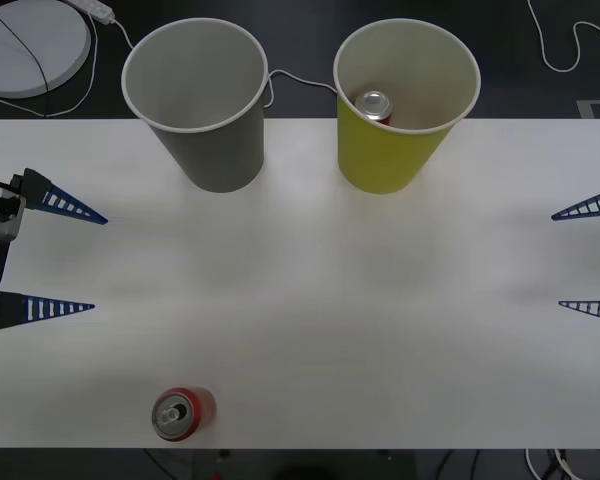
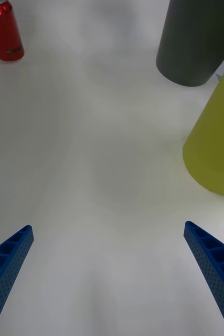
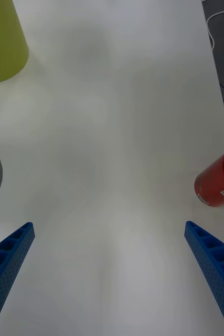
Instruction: Put the can into the green bin and the plastic bottle into the gray bin
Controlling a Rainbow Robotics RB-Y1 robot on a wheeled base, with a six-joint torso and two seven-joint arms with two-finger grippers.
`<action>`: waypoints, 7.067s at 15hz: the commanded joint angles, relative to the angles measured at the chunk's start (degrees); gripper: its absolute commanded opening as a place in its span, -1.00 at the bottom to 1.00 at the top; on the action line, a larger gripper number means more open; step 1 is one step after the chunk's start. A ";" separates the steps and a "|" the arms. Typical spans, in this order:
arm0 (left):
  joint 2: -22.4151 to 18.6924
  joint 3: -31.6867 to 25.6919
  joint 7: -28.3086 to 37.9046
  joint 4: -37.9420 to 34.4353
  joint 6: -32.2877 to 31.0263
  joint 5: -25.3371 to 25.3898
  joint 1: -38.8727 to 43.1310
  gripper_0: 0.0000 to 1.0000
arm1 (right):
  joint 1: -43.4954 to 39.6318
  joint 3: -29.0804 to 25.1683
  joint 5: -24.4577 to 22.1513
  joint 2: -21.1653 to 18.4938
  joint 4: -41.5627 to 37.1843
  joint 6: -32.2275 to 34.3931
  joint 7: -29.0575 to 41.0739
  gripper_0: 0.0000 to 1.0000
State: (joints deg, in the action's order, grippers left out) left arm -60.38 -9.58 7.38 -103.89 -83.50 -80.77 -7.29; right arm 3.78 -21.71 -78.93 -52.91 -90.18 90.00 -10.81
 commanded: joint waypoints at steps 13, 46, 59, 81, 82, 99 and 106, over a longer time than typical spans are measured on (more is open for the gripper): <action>-0.97 2.55 -11.43 8.96 -1.14 5.10 0.26 1.00 | 0.00 0.00 0.00 0.00 0.00 0.00 0.00 1.00; 2.81 30.94 -59.33 45.35 -2.29 30.32 0.09 1.00 | 0.00 0.00 0.00 0.00 0.00 0.00 0.00 1.00; 12.04 32.61 -63.19 50.80 -2.02 30.06 0.18 1.00 | 0.00 0.00 0.00 0.00 0.00 0.00 0.00 1.00; 22.41 34.19 -62.23 51.06 1.49 30.23 0.26 -1.00 | 0.00 0.00 0.00 0.00 0.00 0.00 0.00 1.00; 22.32 34.01 -62.14 50.98 1.49 30.23 0.26 -1.00 | 0.00 0.00 0.00 0.00 0.00 0.00 0.00 1.00; 16.96 17.31 -33.40 36.65 1.58 16.17 0.35 -1.00 | 0.00 0.00 0.00 0.00 0.00 0.00 0.00 1.00; 13.36 5.80 -8.96 21.88 1.67 4.57 0.35 -1.00 | 0.00 0.00 0.00 0.00 0.00 0.00 0.00 1.00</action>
State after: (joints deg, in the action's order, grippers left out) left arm -46.58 -2.67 -4.71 -80.07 -81.85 -75.04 -6.94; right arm 3.78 -21.71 -78.93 -52.91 -90.18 90.00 -10.81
